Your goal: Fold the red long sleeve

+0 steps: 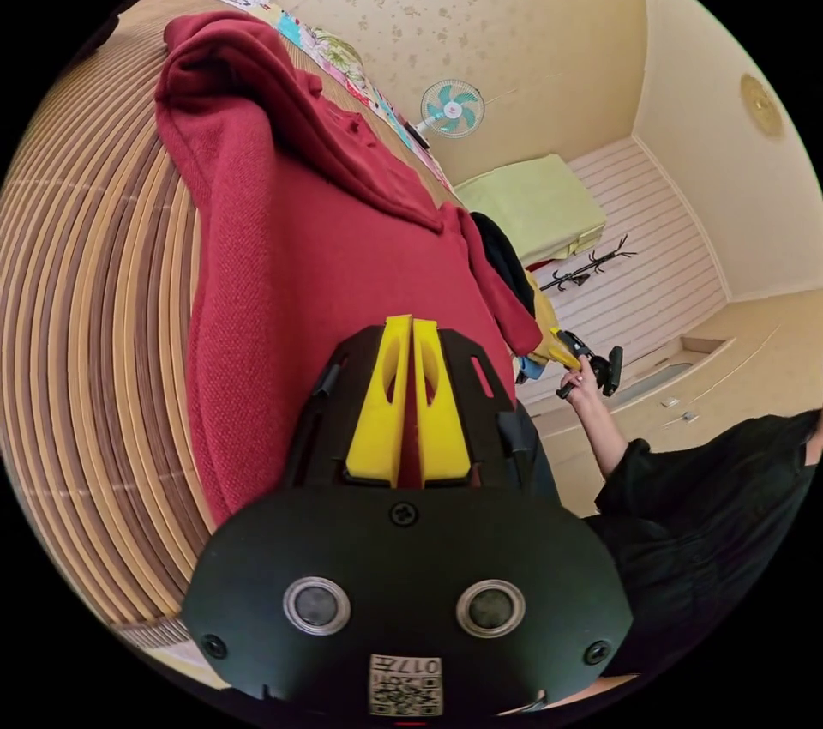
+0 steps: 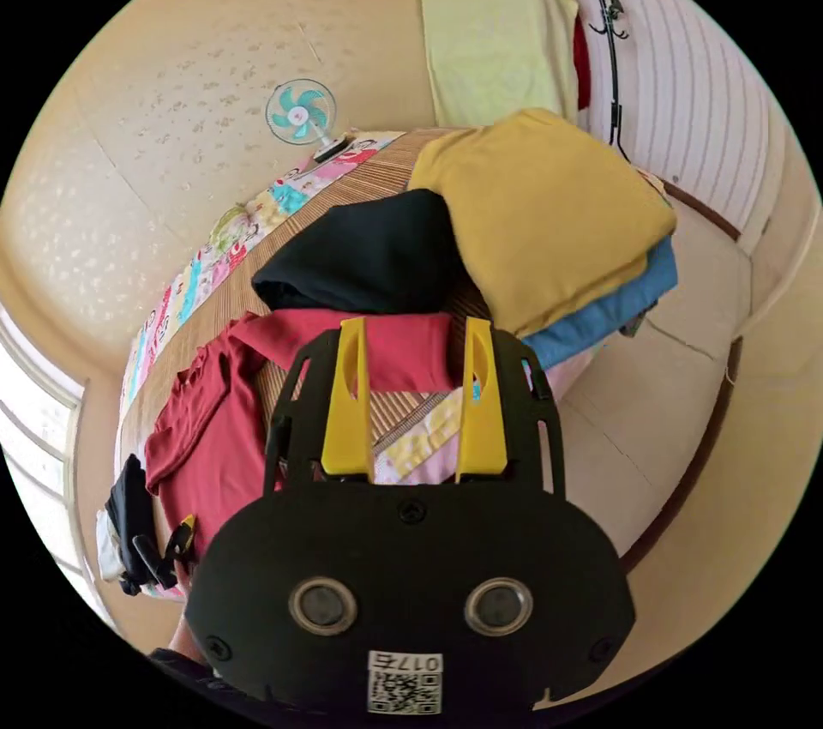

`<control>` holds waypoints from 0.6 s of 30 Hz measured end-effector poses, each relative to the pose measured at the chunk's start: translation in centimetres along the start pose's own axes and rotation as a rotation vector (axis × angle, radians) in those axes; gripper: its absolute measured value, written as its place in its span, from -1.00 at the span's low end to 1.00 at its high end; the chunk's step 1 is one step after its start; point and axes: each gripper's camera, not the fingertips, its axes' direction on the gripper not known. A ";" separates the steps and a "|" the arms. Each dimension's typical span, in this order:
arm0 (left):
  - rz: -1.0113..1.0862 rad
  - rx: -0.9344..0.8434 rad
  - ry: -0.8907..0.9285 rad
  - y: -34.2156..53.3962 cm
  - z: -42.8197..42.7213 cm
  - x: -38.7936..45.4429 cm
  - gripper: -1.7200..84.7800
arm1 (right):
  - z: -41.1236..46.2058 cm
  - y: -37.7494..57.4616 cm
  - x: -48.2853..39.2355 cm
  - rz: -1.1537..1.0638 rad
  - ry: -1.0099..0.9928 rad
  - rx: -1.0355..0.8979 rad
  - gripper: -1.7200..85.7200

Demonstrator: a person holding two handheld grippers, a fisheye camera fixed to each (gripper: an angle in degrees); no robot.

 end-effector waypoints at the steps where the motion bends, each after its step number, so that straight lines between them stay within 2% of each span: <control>1: 0.017 0.006 -0.015 0.2 0.0 0.1 -0.98 | 1.4 1.2 1.5 -0.014 -0.028 0.009 -0.66; 4: 0.054 0.015 -0.058 0.5 0.2 0.4 -0.98 | 6.6 0.1 0.7 -0.068 -0.048 -0.241 -0.81; 6: 0.053 0.015 -0.056 0.5 0.3 0.1 -0.98 | 3.3 -0.8 -3.5 -0.138 -0.099 -0.148 -0.86; 9: 0.055 0.021 -0.050 0.6 0.7 -0.5 -0.98 | -3.7 -1.9 -15.2 -0.279 -0.228 0.043 -0.88; 11: 0.059 0.022 -0.060 0.6 1.0 -0.6 -0.98 | -6.8 -1.9 -26.1 -0.439 -0.461 0.113 -0.87; 12: 0.058 0.021 -0.060 0.5 1.2 -0.8 -0.98 | -7.0 -1.7 -28.8 -0.461 -0.526 0.102 -0.87; 14: 0.053 0.019 -0.052 0.3 1.6 -1.2 -0.98 | -6.1 1.2 -39.4 -0.589 -0.772 -0.008 -0.84; 16: 0.046 0.017 -0.043 0.1 2.2 -1.6 -0.98 | -3.6 5.7 -46.3 -0.758 -0.919 -0.143 -0.80; 18: 0.036 0.016 -0.033 -0.1 2.6 -1.9 -0.98 | -0.7 10.8 -49.9 -0.836 -0.924 -0.271 -0.76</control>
